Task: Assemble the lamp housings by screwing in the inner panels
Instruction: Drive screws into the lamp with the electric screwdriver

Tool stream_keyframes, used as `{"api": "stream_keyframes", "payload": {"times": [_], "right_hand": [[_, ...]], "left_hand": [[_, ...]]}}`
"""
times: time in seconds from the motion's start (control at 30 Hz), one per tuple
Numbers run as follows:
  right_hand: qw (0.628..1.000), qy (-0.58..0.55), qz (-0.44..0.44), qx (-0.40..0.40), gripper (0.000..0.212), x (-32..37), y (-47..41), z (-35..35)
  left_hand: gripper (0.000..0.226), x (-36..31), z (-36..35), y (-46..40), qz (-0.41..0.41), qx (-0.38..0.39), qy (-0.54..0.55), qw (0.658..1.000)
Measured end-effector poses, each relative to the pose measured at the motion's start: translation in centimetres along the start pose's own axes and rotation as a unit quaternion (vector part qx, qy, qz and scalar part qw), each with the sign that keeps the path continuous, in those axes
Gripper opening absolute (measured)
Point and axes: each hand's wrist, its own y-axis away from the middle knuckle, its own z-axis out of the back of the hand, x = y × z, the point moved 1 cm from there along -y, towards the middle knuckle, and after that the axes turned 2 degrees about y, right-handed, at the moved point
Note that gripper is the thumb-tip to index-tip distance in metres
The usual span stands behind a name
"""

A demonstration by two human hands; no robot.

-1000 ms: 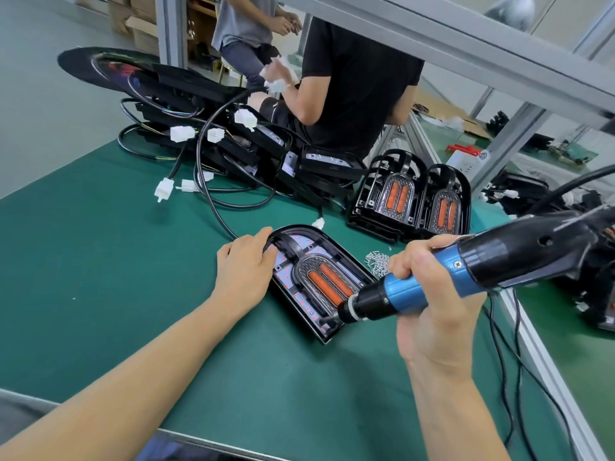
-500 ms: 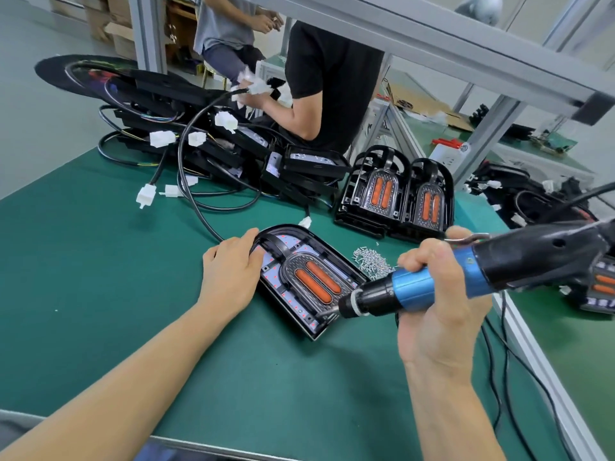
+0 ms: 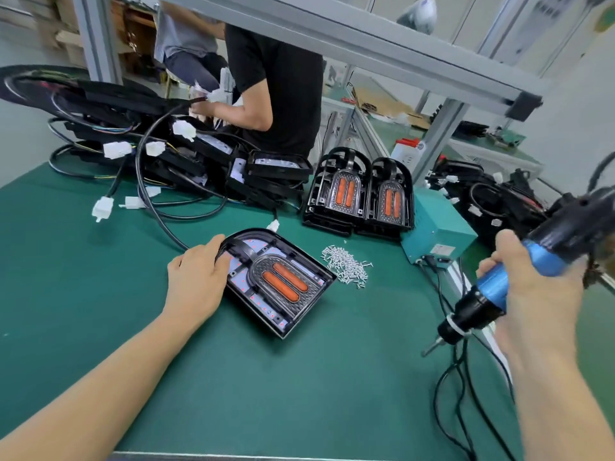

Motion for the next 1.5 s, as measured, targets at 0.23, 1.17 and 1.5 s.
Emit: {"api": "stream_keyframes", "payload": {"times": [0.23, 1.17, 1.5], "right_hand": [[0.936, 0.246, -0.23, 0.101, 0.095, -6.1, -2.2, 1.5], [0.484, 0.814, -0.046, 0.318, 0.038, -10.4, -2.5, -6.0], [0.429, 0.817, -0.022, 0.383, 0.045, -9.5, -3.2, -5.6]], "left_hand": [[0.036, 0.0, 0.0, 0.1, 0.001, 0.001, 0.002, 1.0], [0.036, 0.3, -0.2, 0.1, -0.007, -0.009, 0.013, 1.0], [0.037, 0.1, 0.0, 0.1, -0.004, -0.008, 0.005, 1.0]]}}
